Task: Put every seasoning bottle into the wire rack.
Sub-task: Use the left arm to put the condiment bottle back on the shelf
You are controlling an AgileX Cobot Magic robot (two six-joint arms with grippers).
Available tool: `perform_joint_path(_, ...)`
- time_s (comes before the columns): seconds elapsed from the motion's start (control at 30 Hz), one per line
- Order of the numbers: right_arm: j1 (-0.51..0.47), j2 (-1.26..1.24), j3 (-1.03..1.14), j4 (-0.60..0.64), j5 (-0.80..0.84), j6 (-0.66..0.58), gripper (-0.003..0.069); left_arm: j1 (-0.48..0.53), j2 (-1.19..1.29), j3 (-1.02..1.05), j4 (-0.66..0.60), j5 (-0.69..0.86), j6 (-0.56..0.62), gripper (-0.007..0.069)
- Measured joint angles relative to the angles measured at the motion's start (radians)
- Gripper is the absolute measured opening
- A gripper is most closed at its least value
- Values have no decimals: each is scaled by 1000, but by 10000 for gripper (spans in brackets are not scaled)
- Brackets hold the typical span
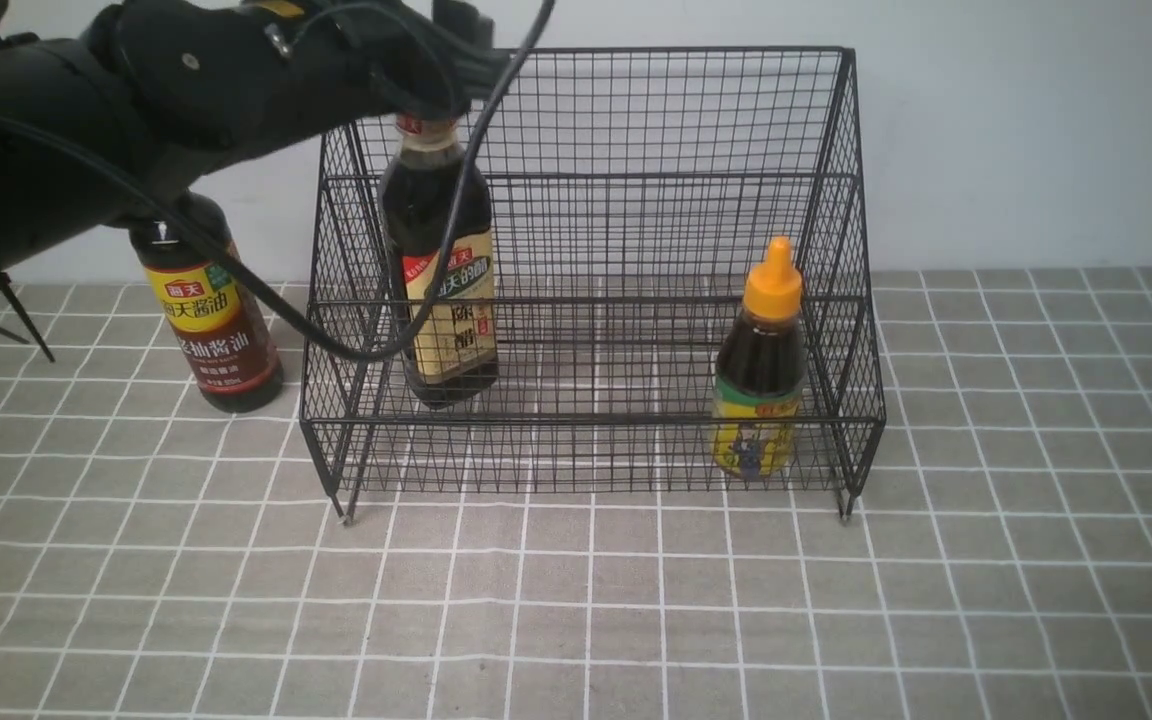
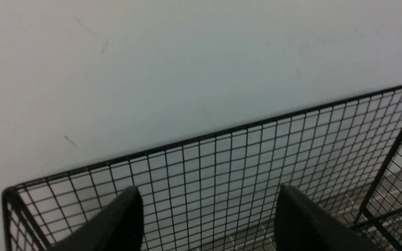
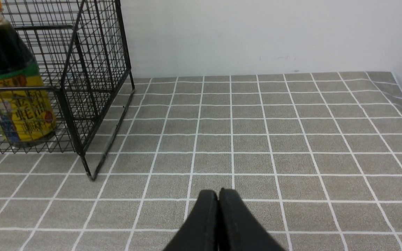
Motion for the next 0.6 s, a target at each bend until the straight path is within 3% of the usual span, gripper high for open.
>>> perform_joint_path(0.23,0,0,0,0,0,0,-13,0,29,0,2,3,0,433)
perform_joint_path(0.3,0,0,0,0,0,0,-13,0,38,0,2,3,0,375)
perform_joint_path(0.33,0,0,0,0,0,-1,-13,0,44,0,6,4,4,283)
perform_joint_path(0.6,0,0,0,0,0,-1,-13,0,44,-2,21,17,47,286)
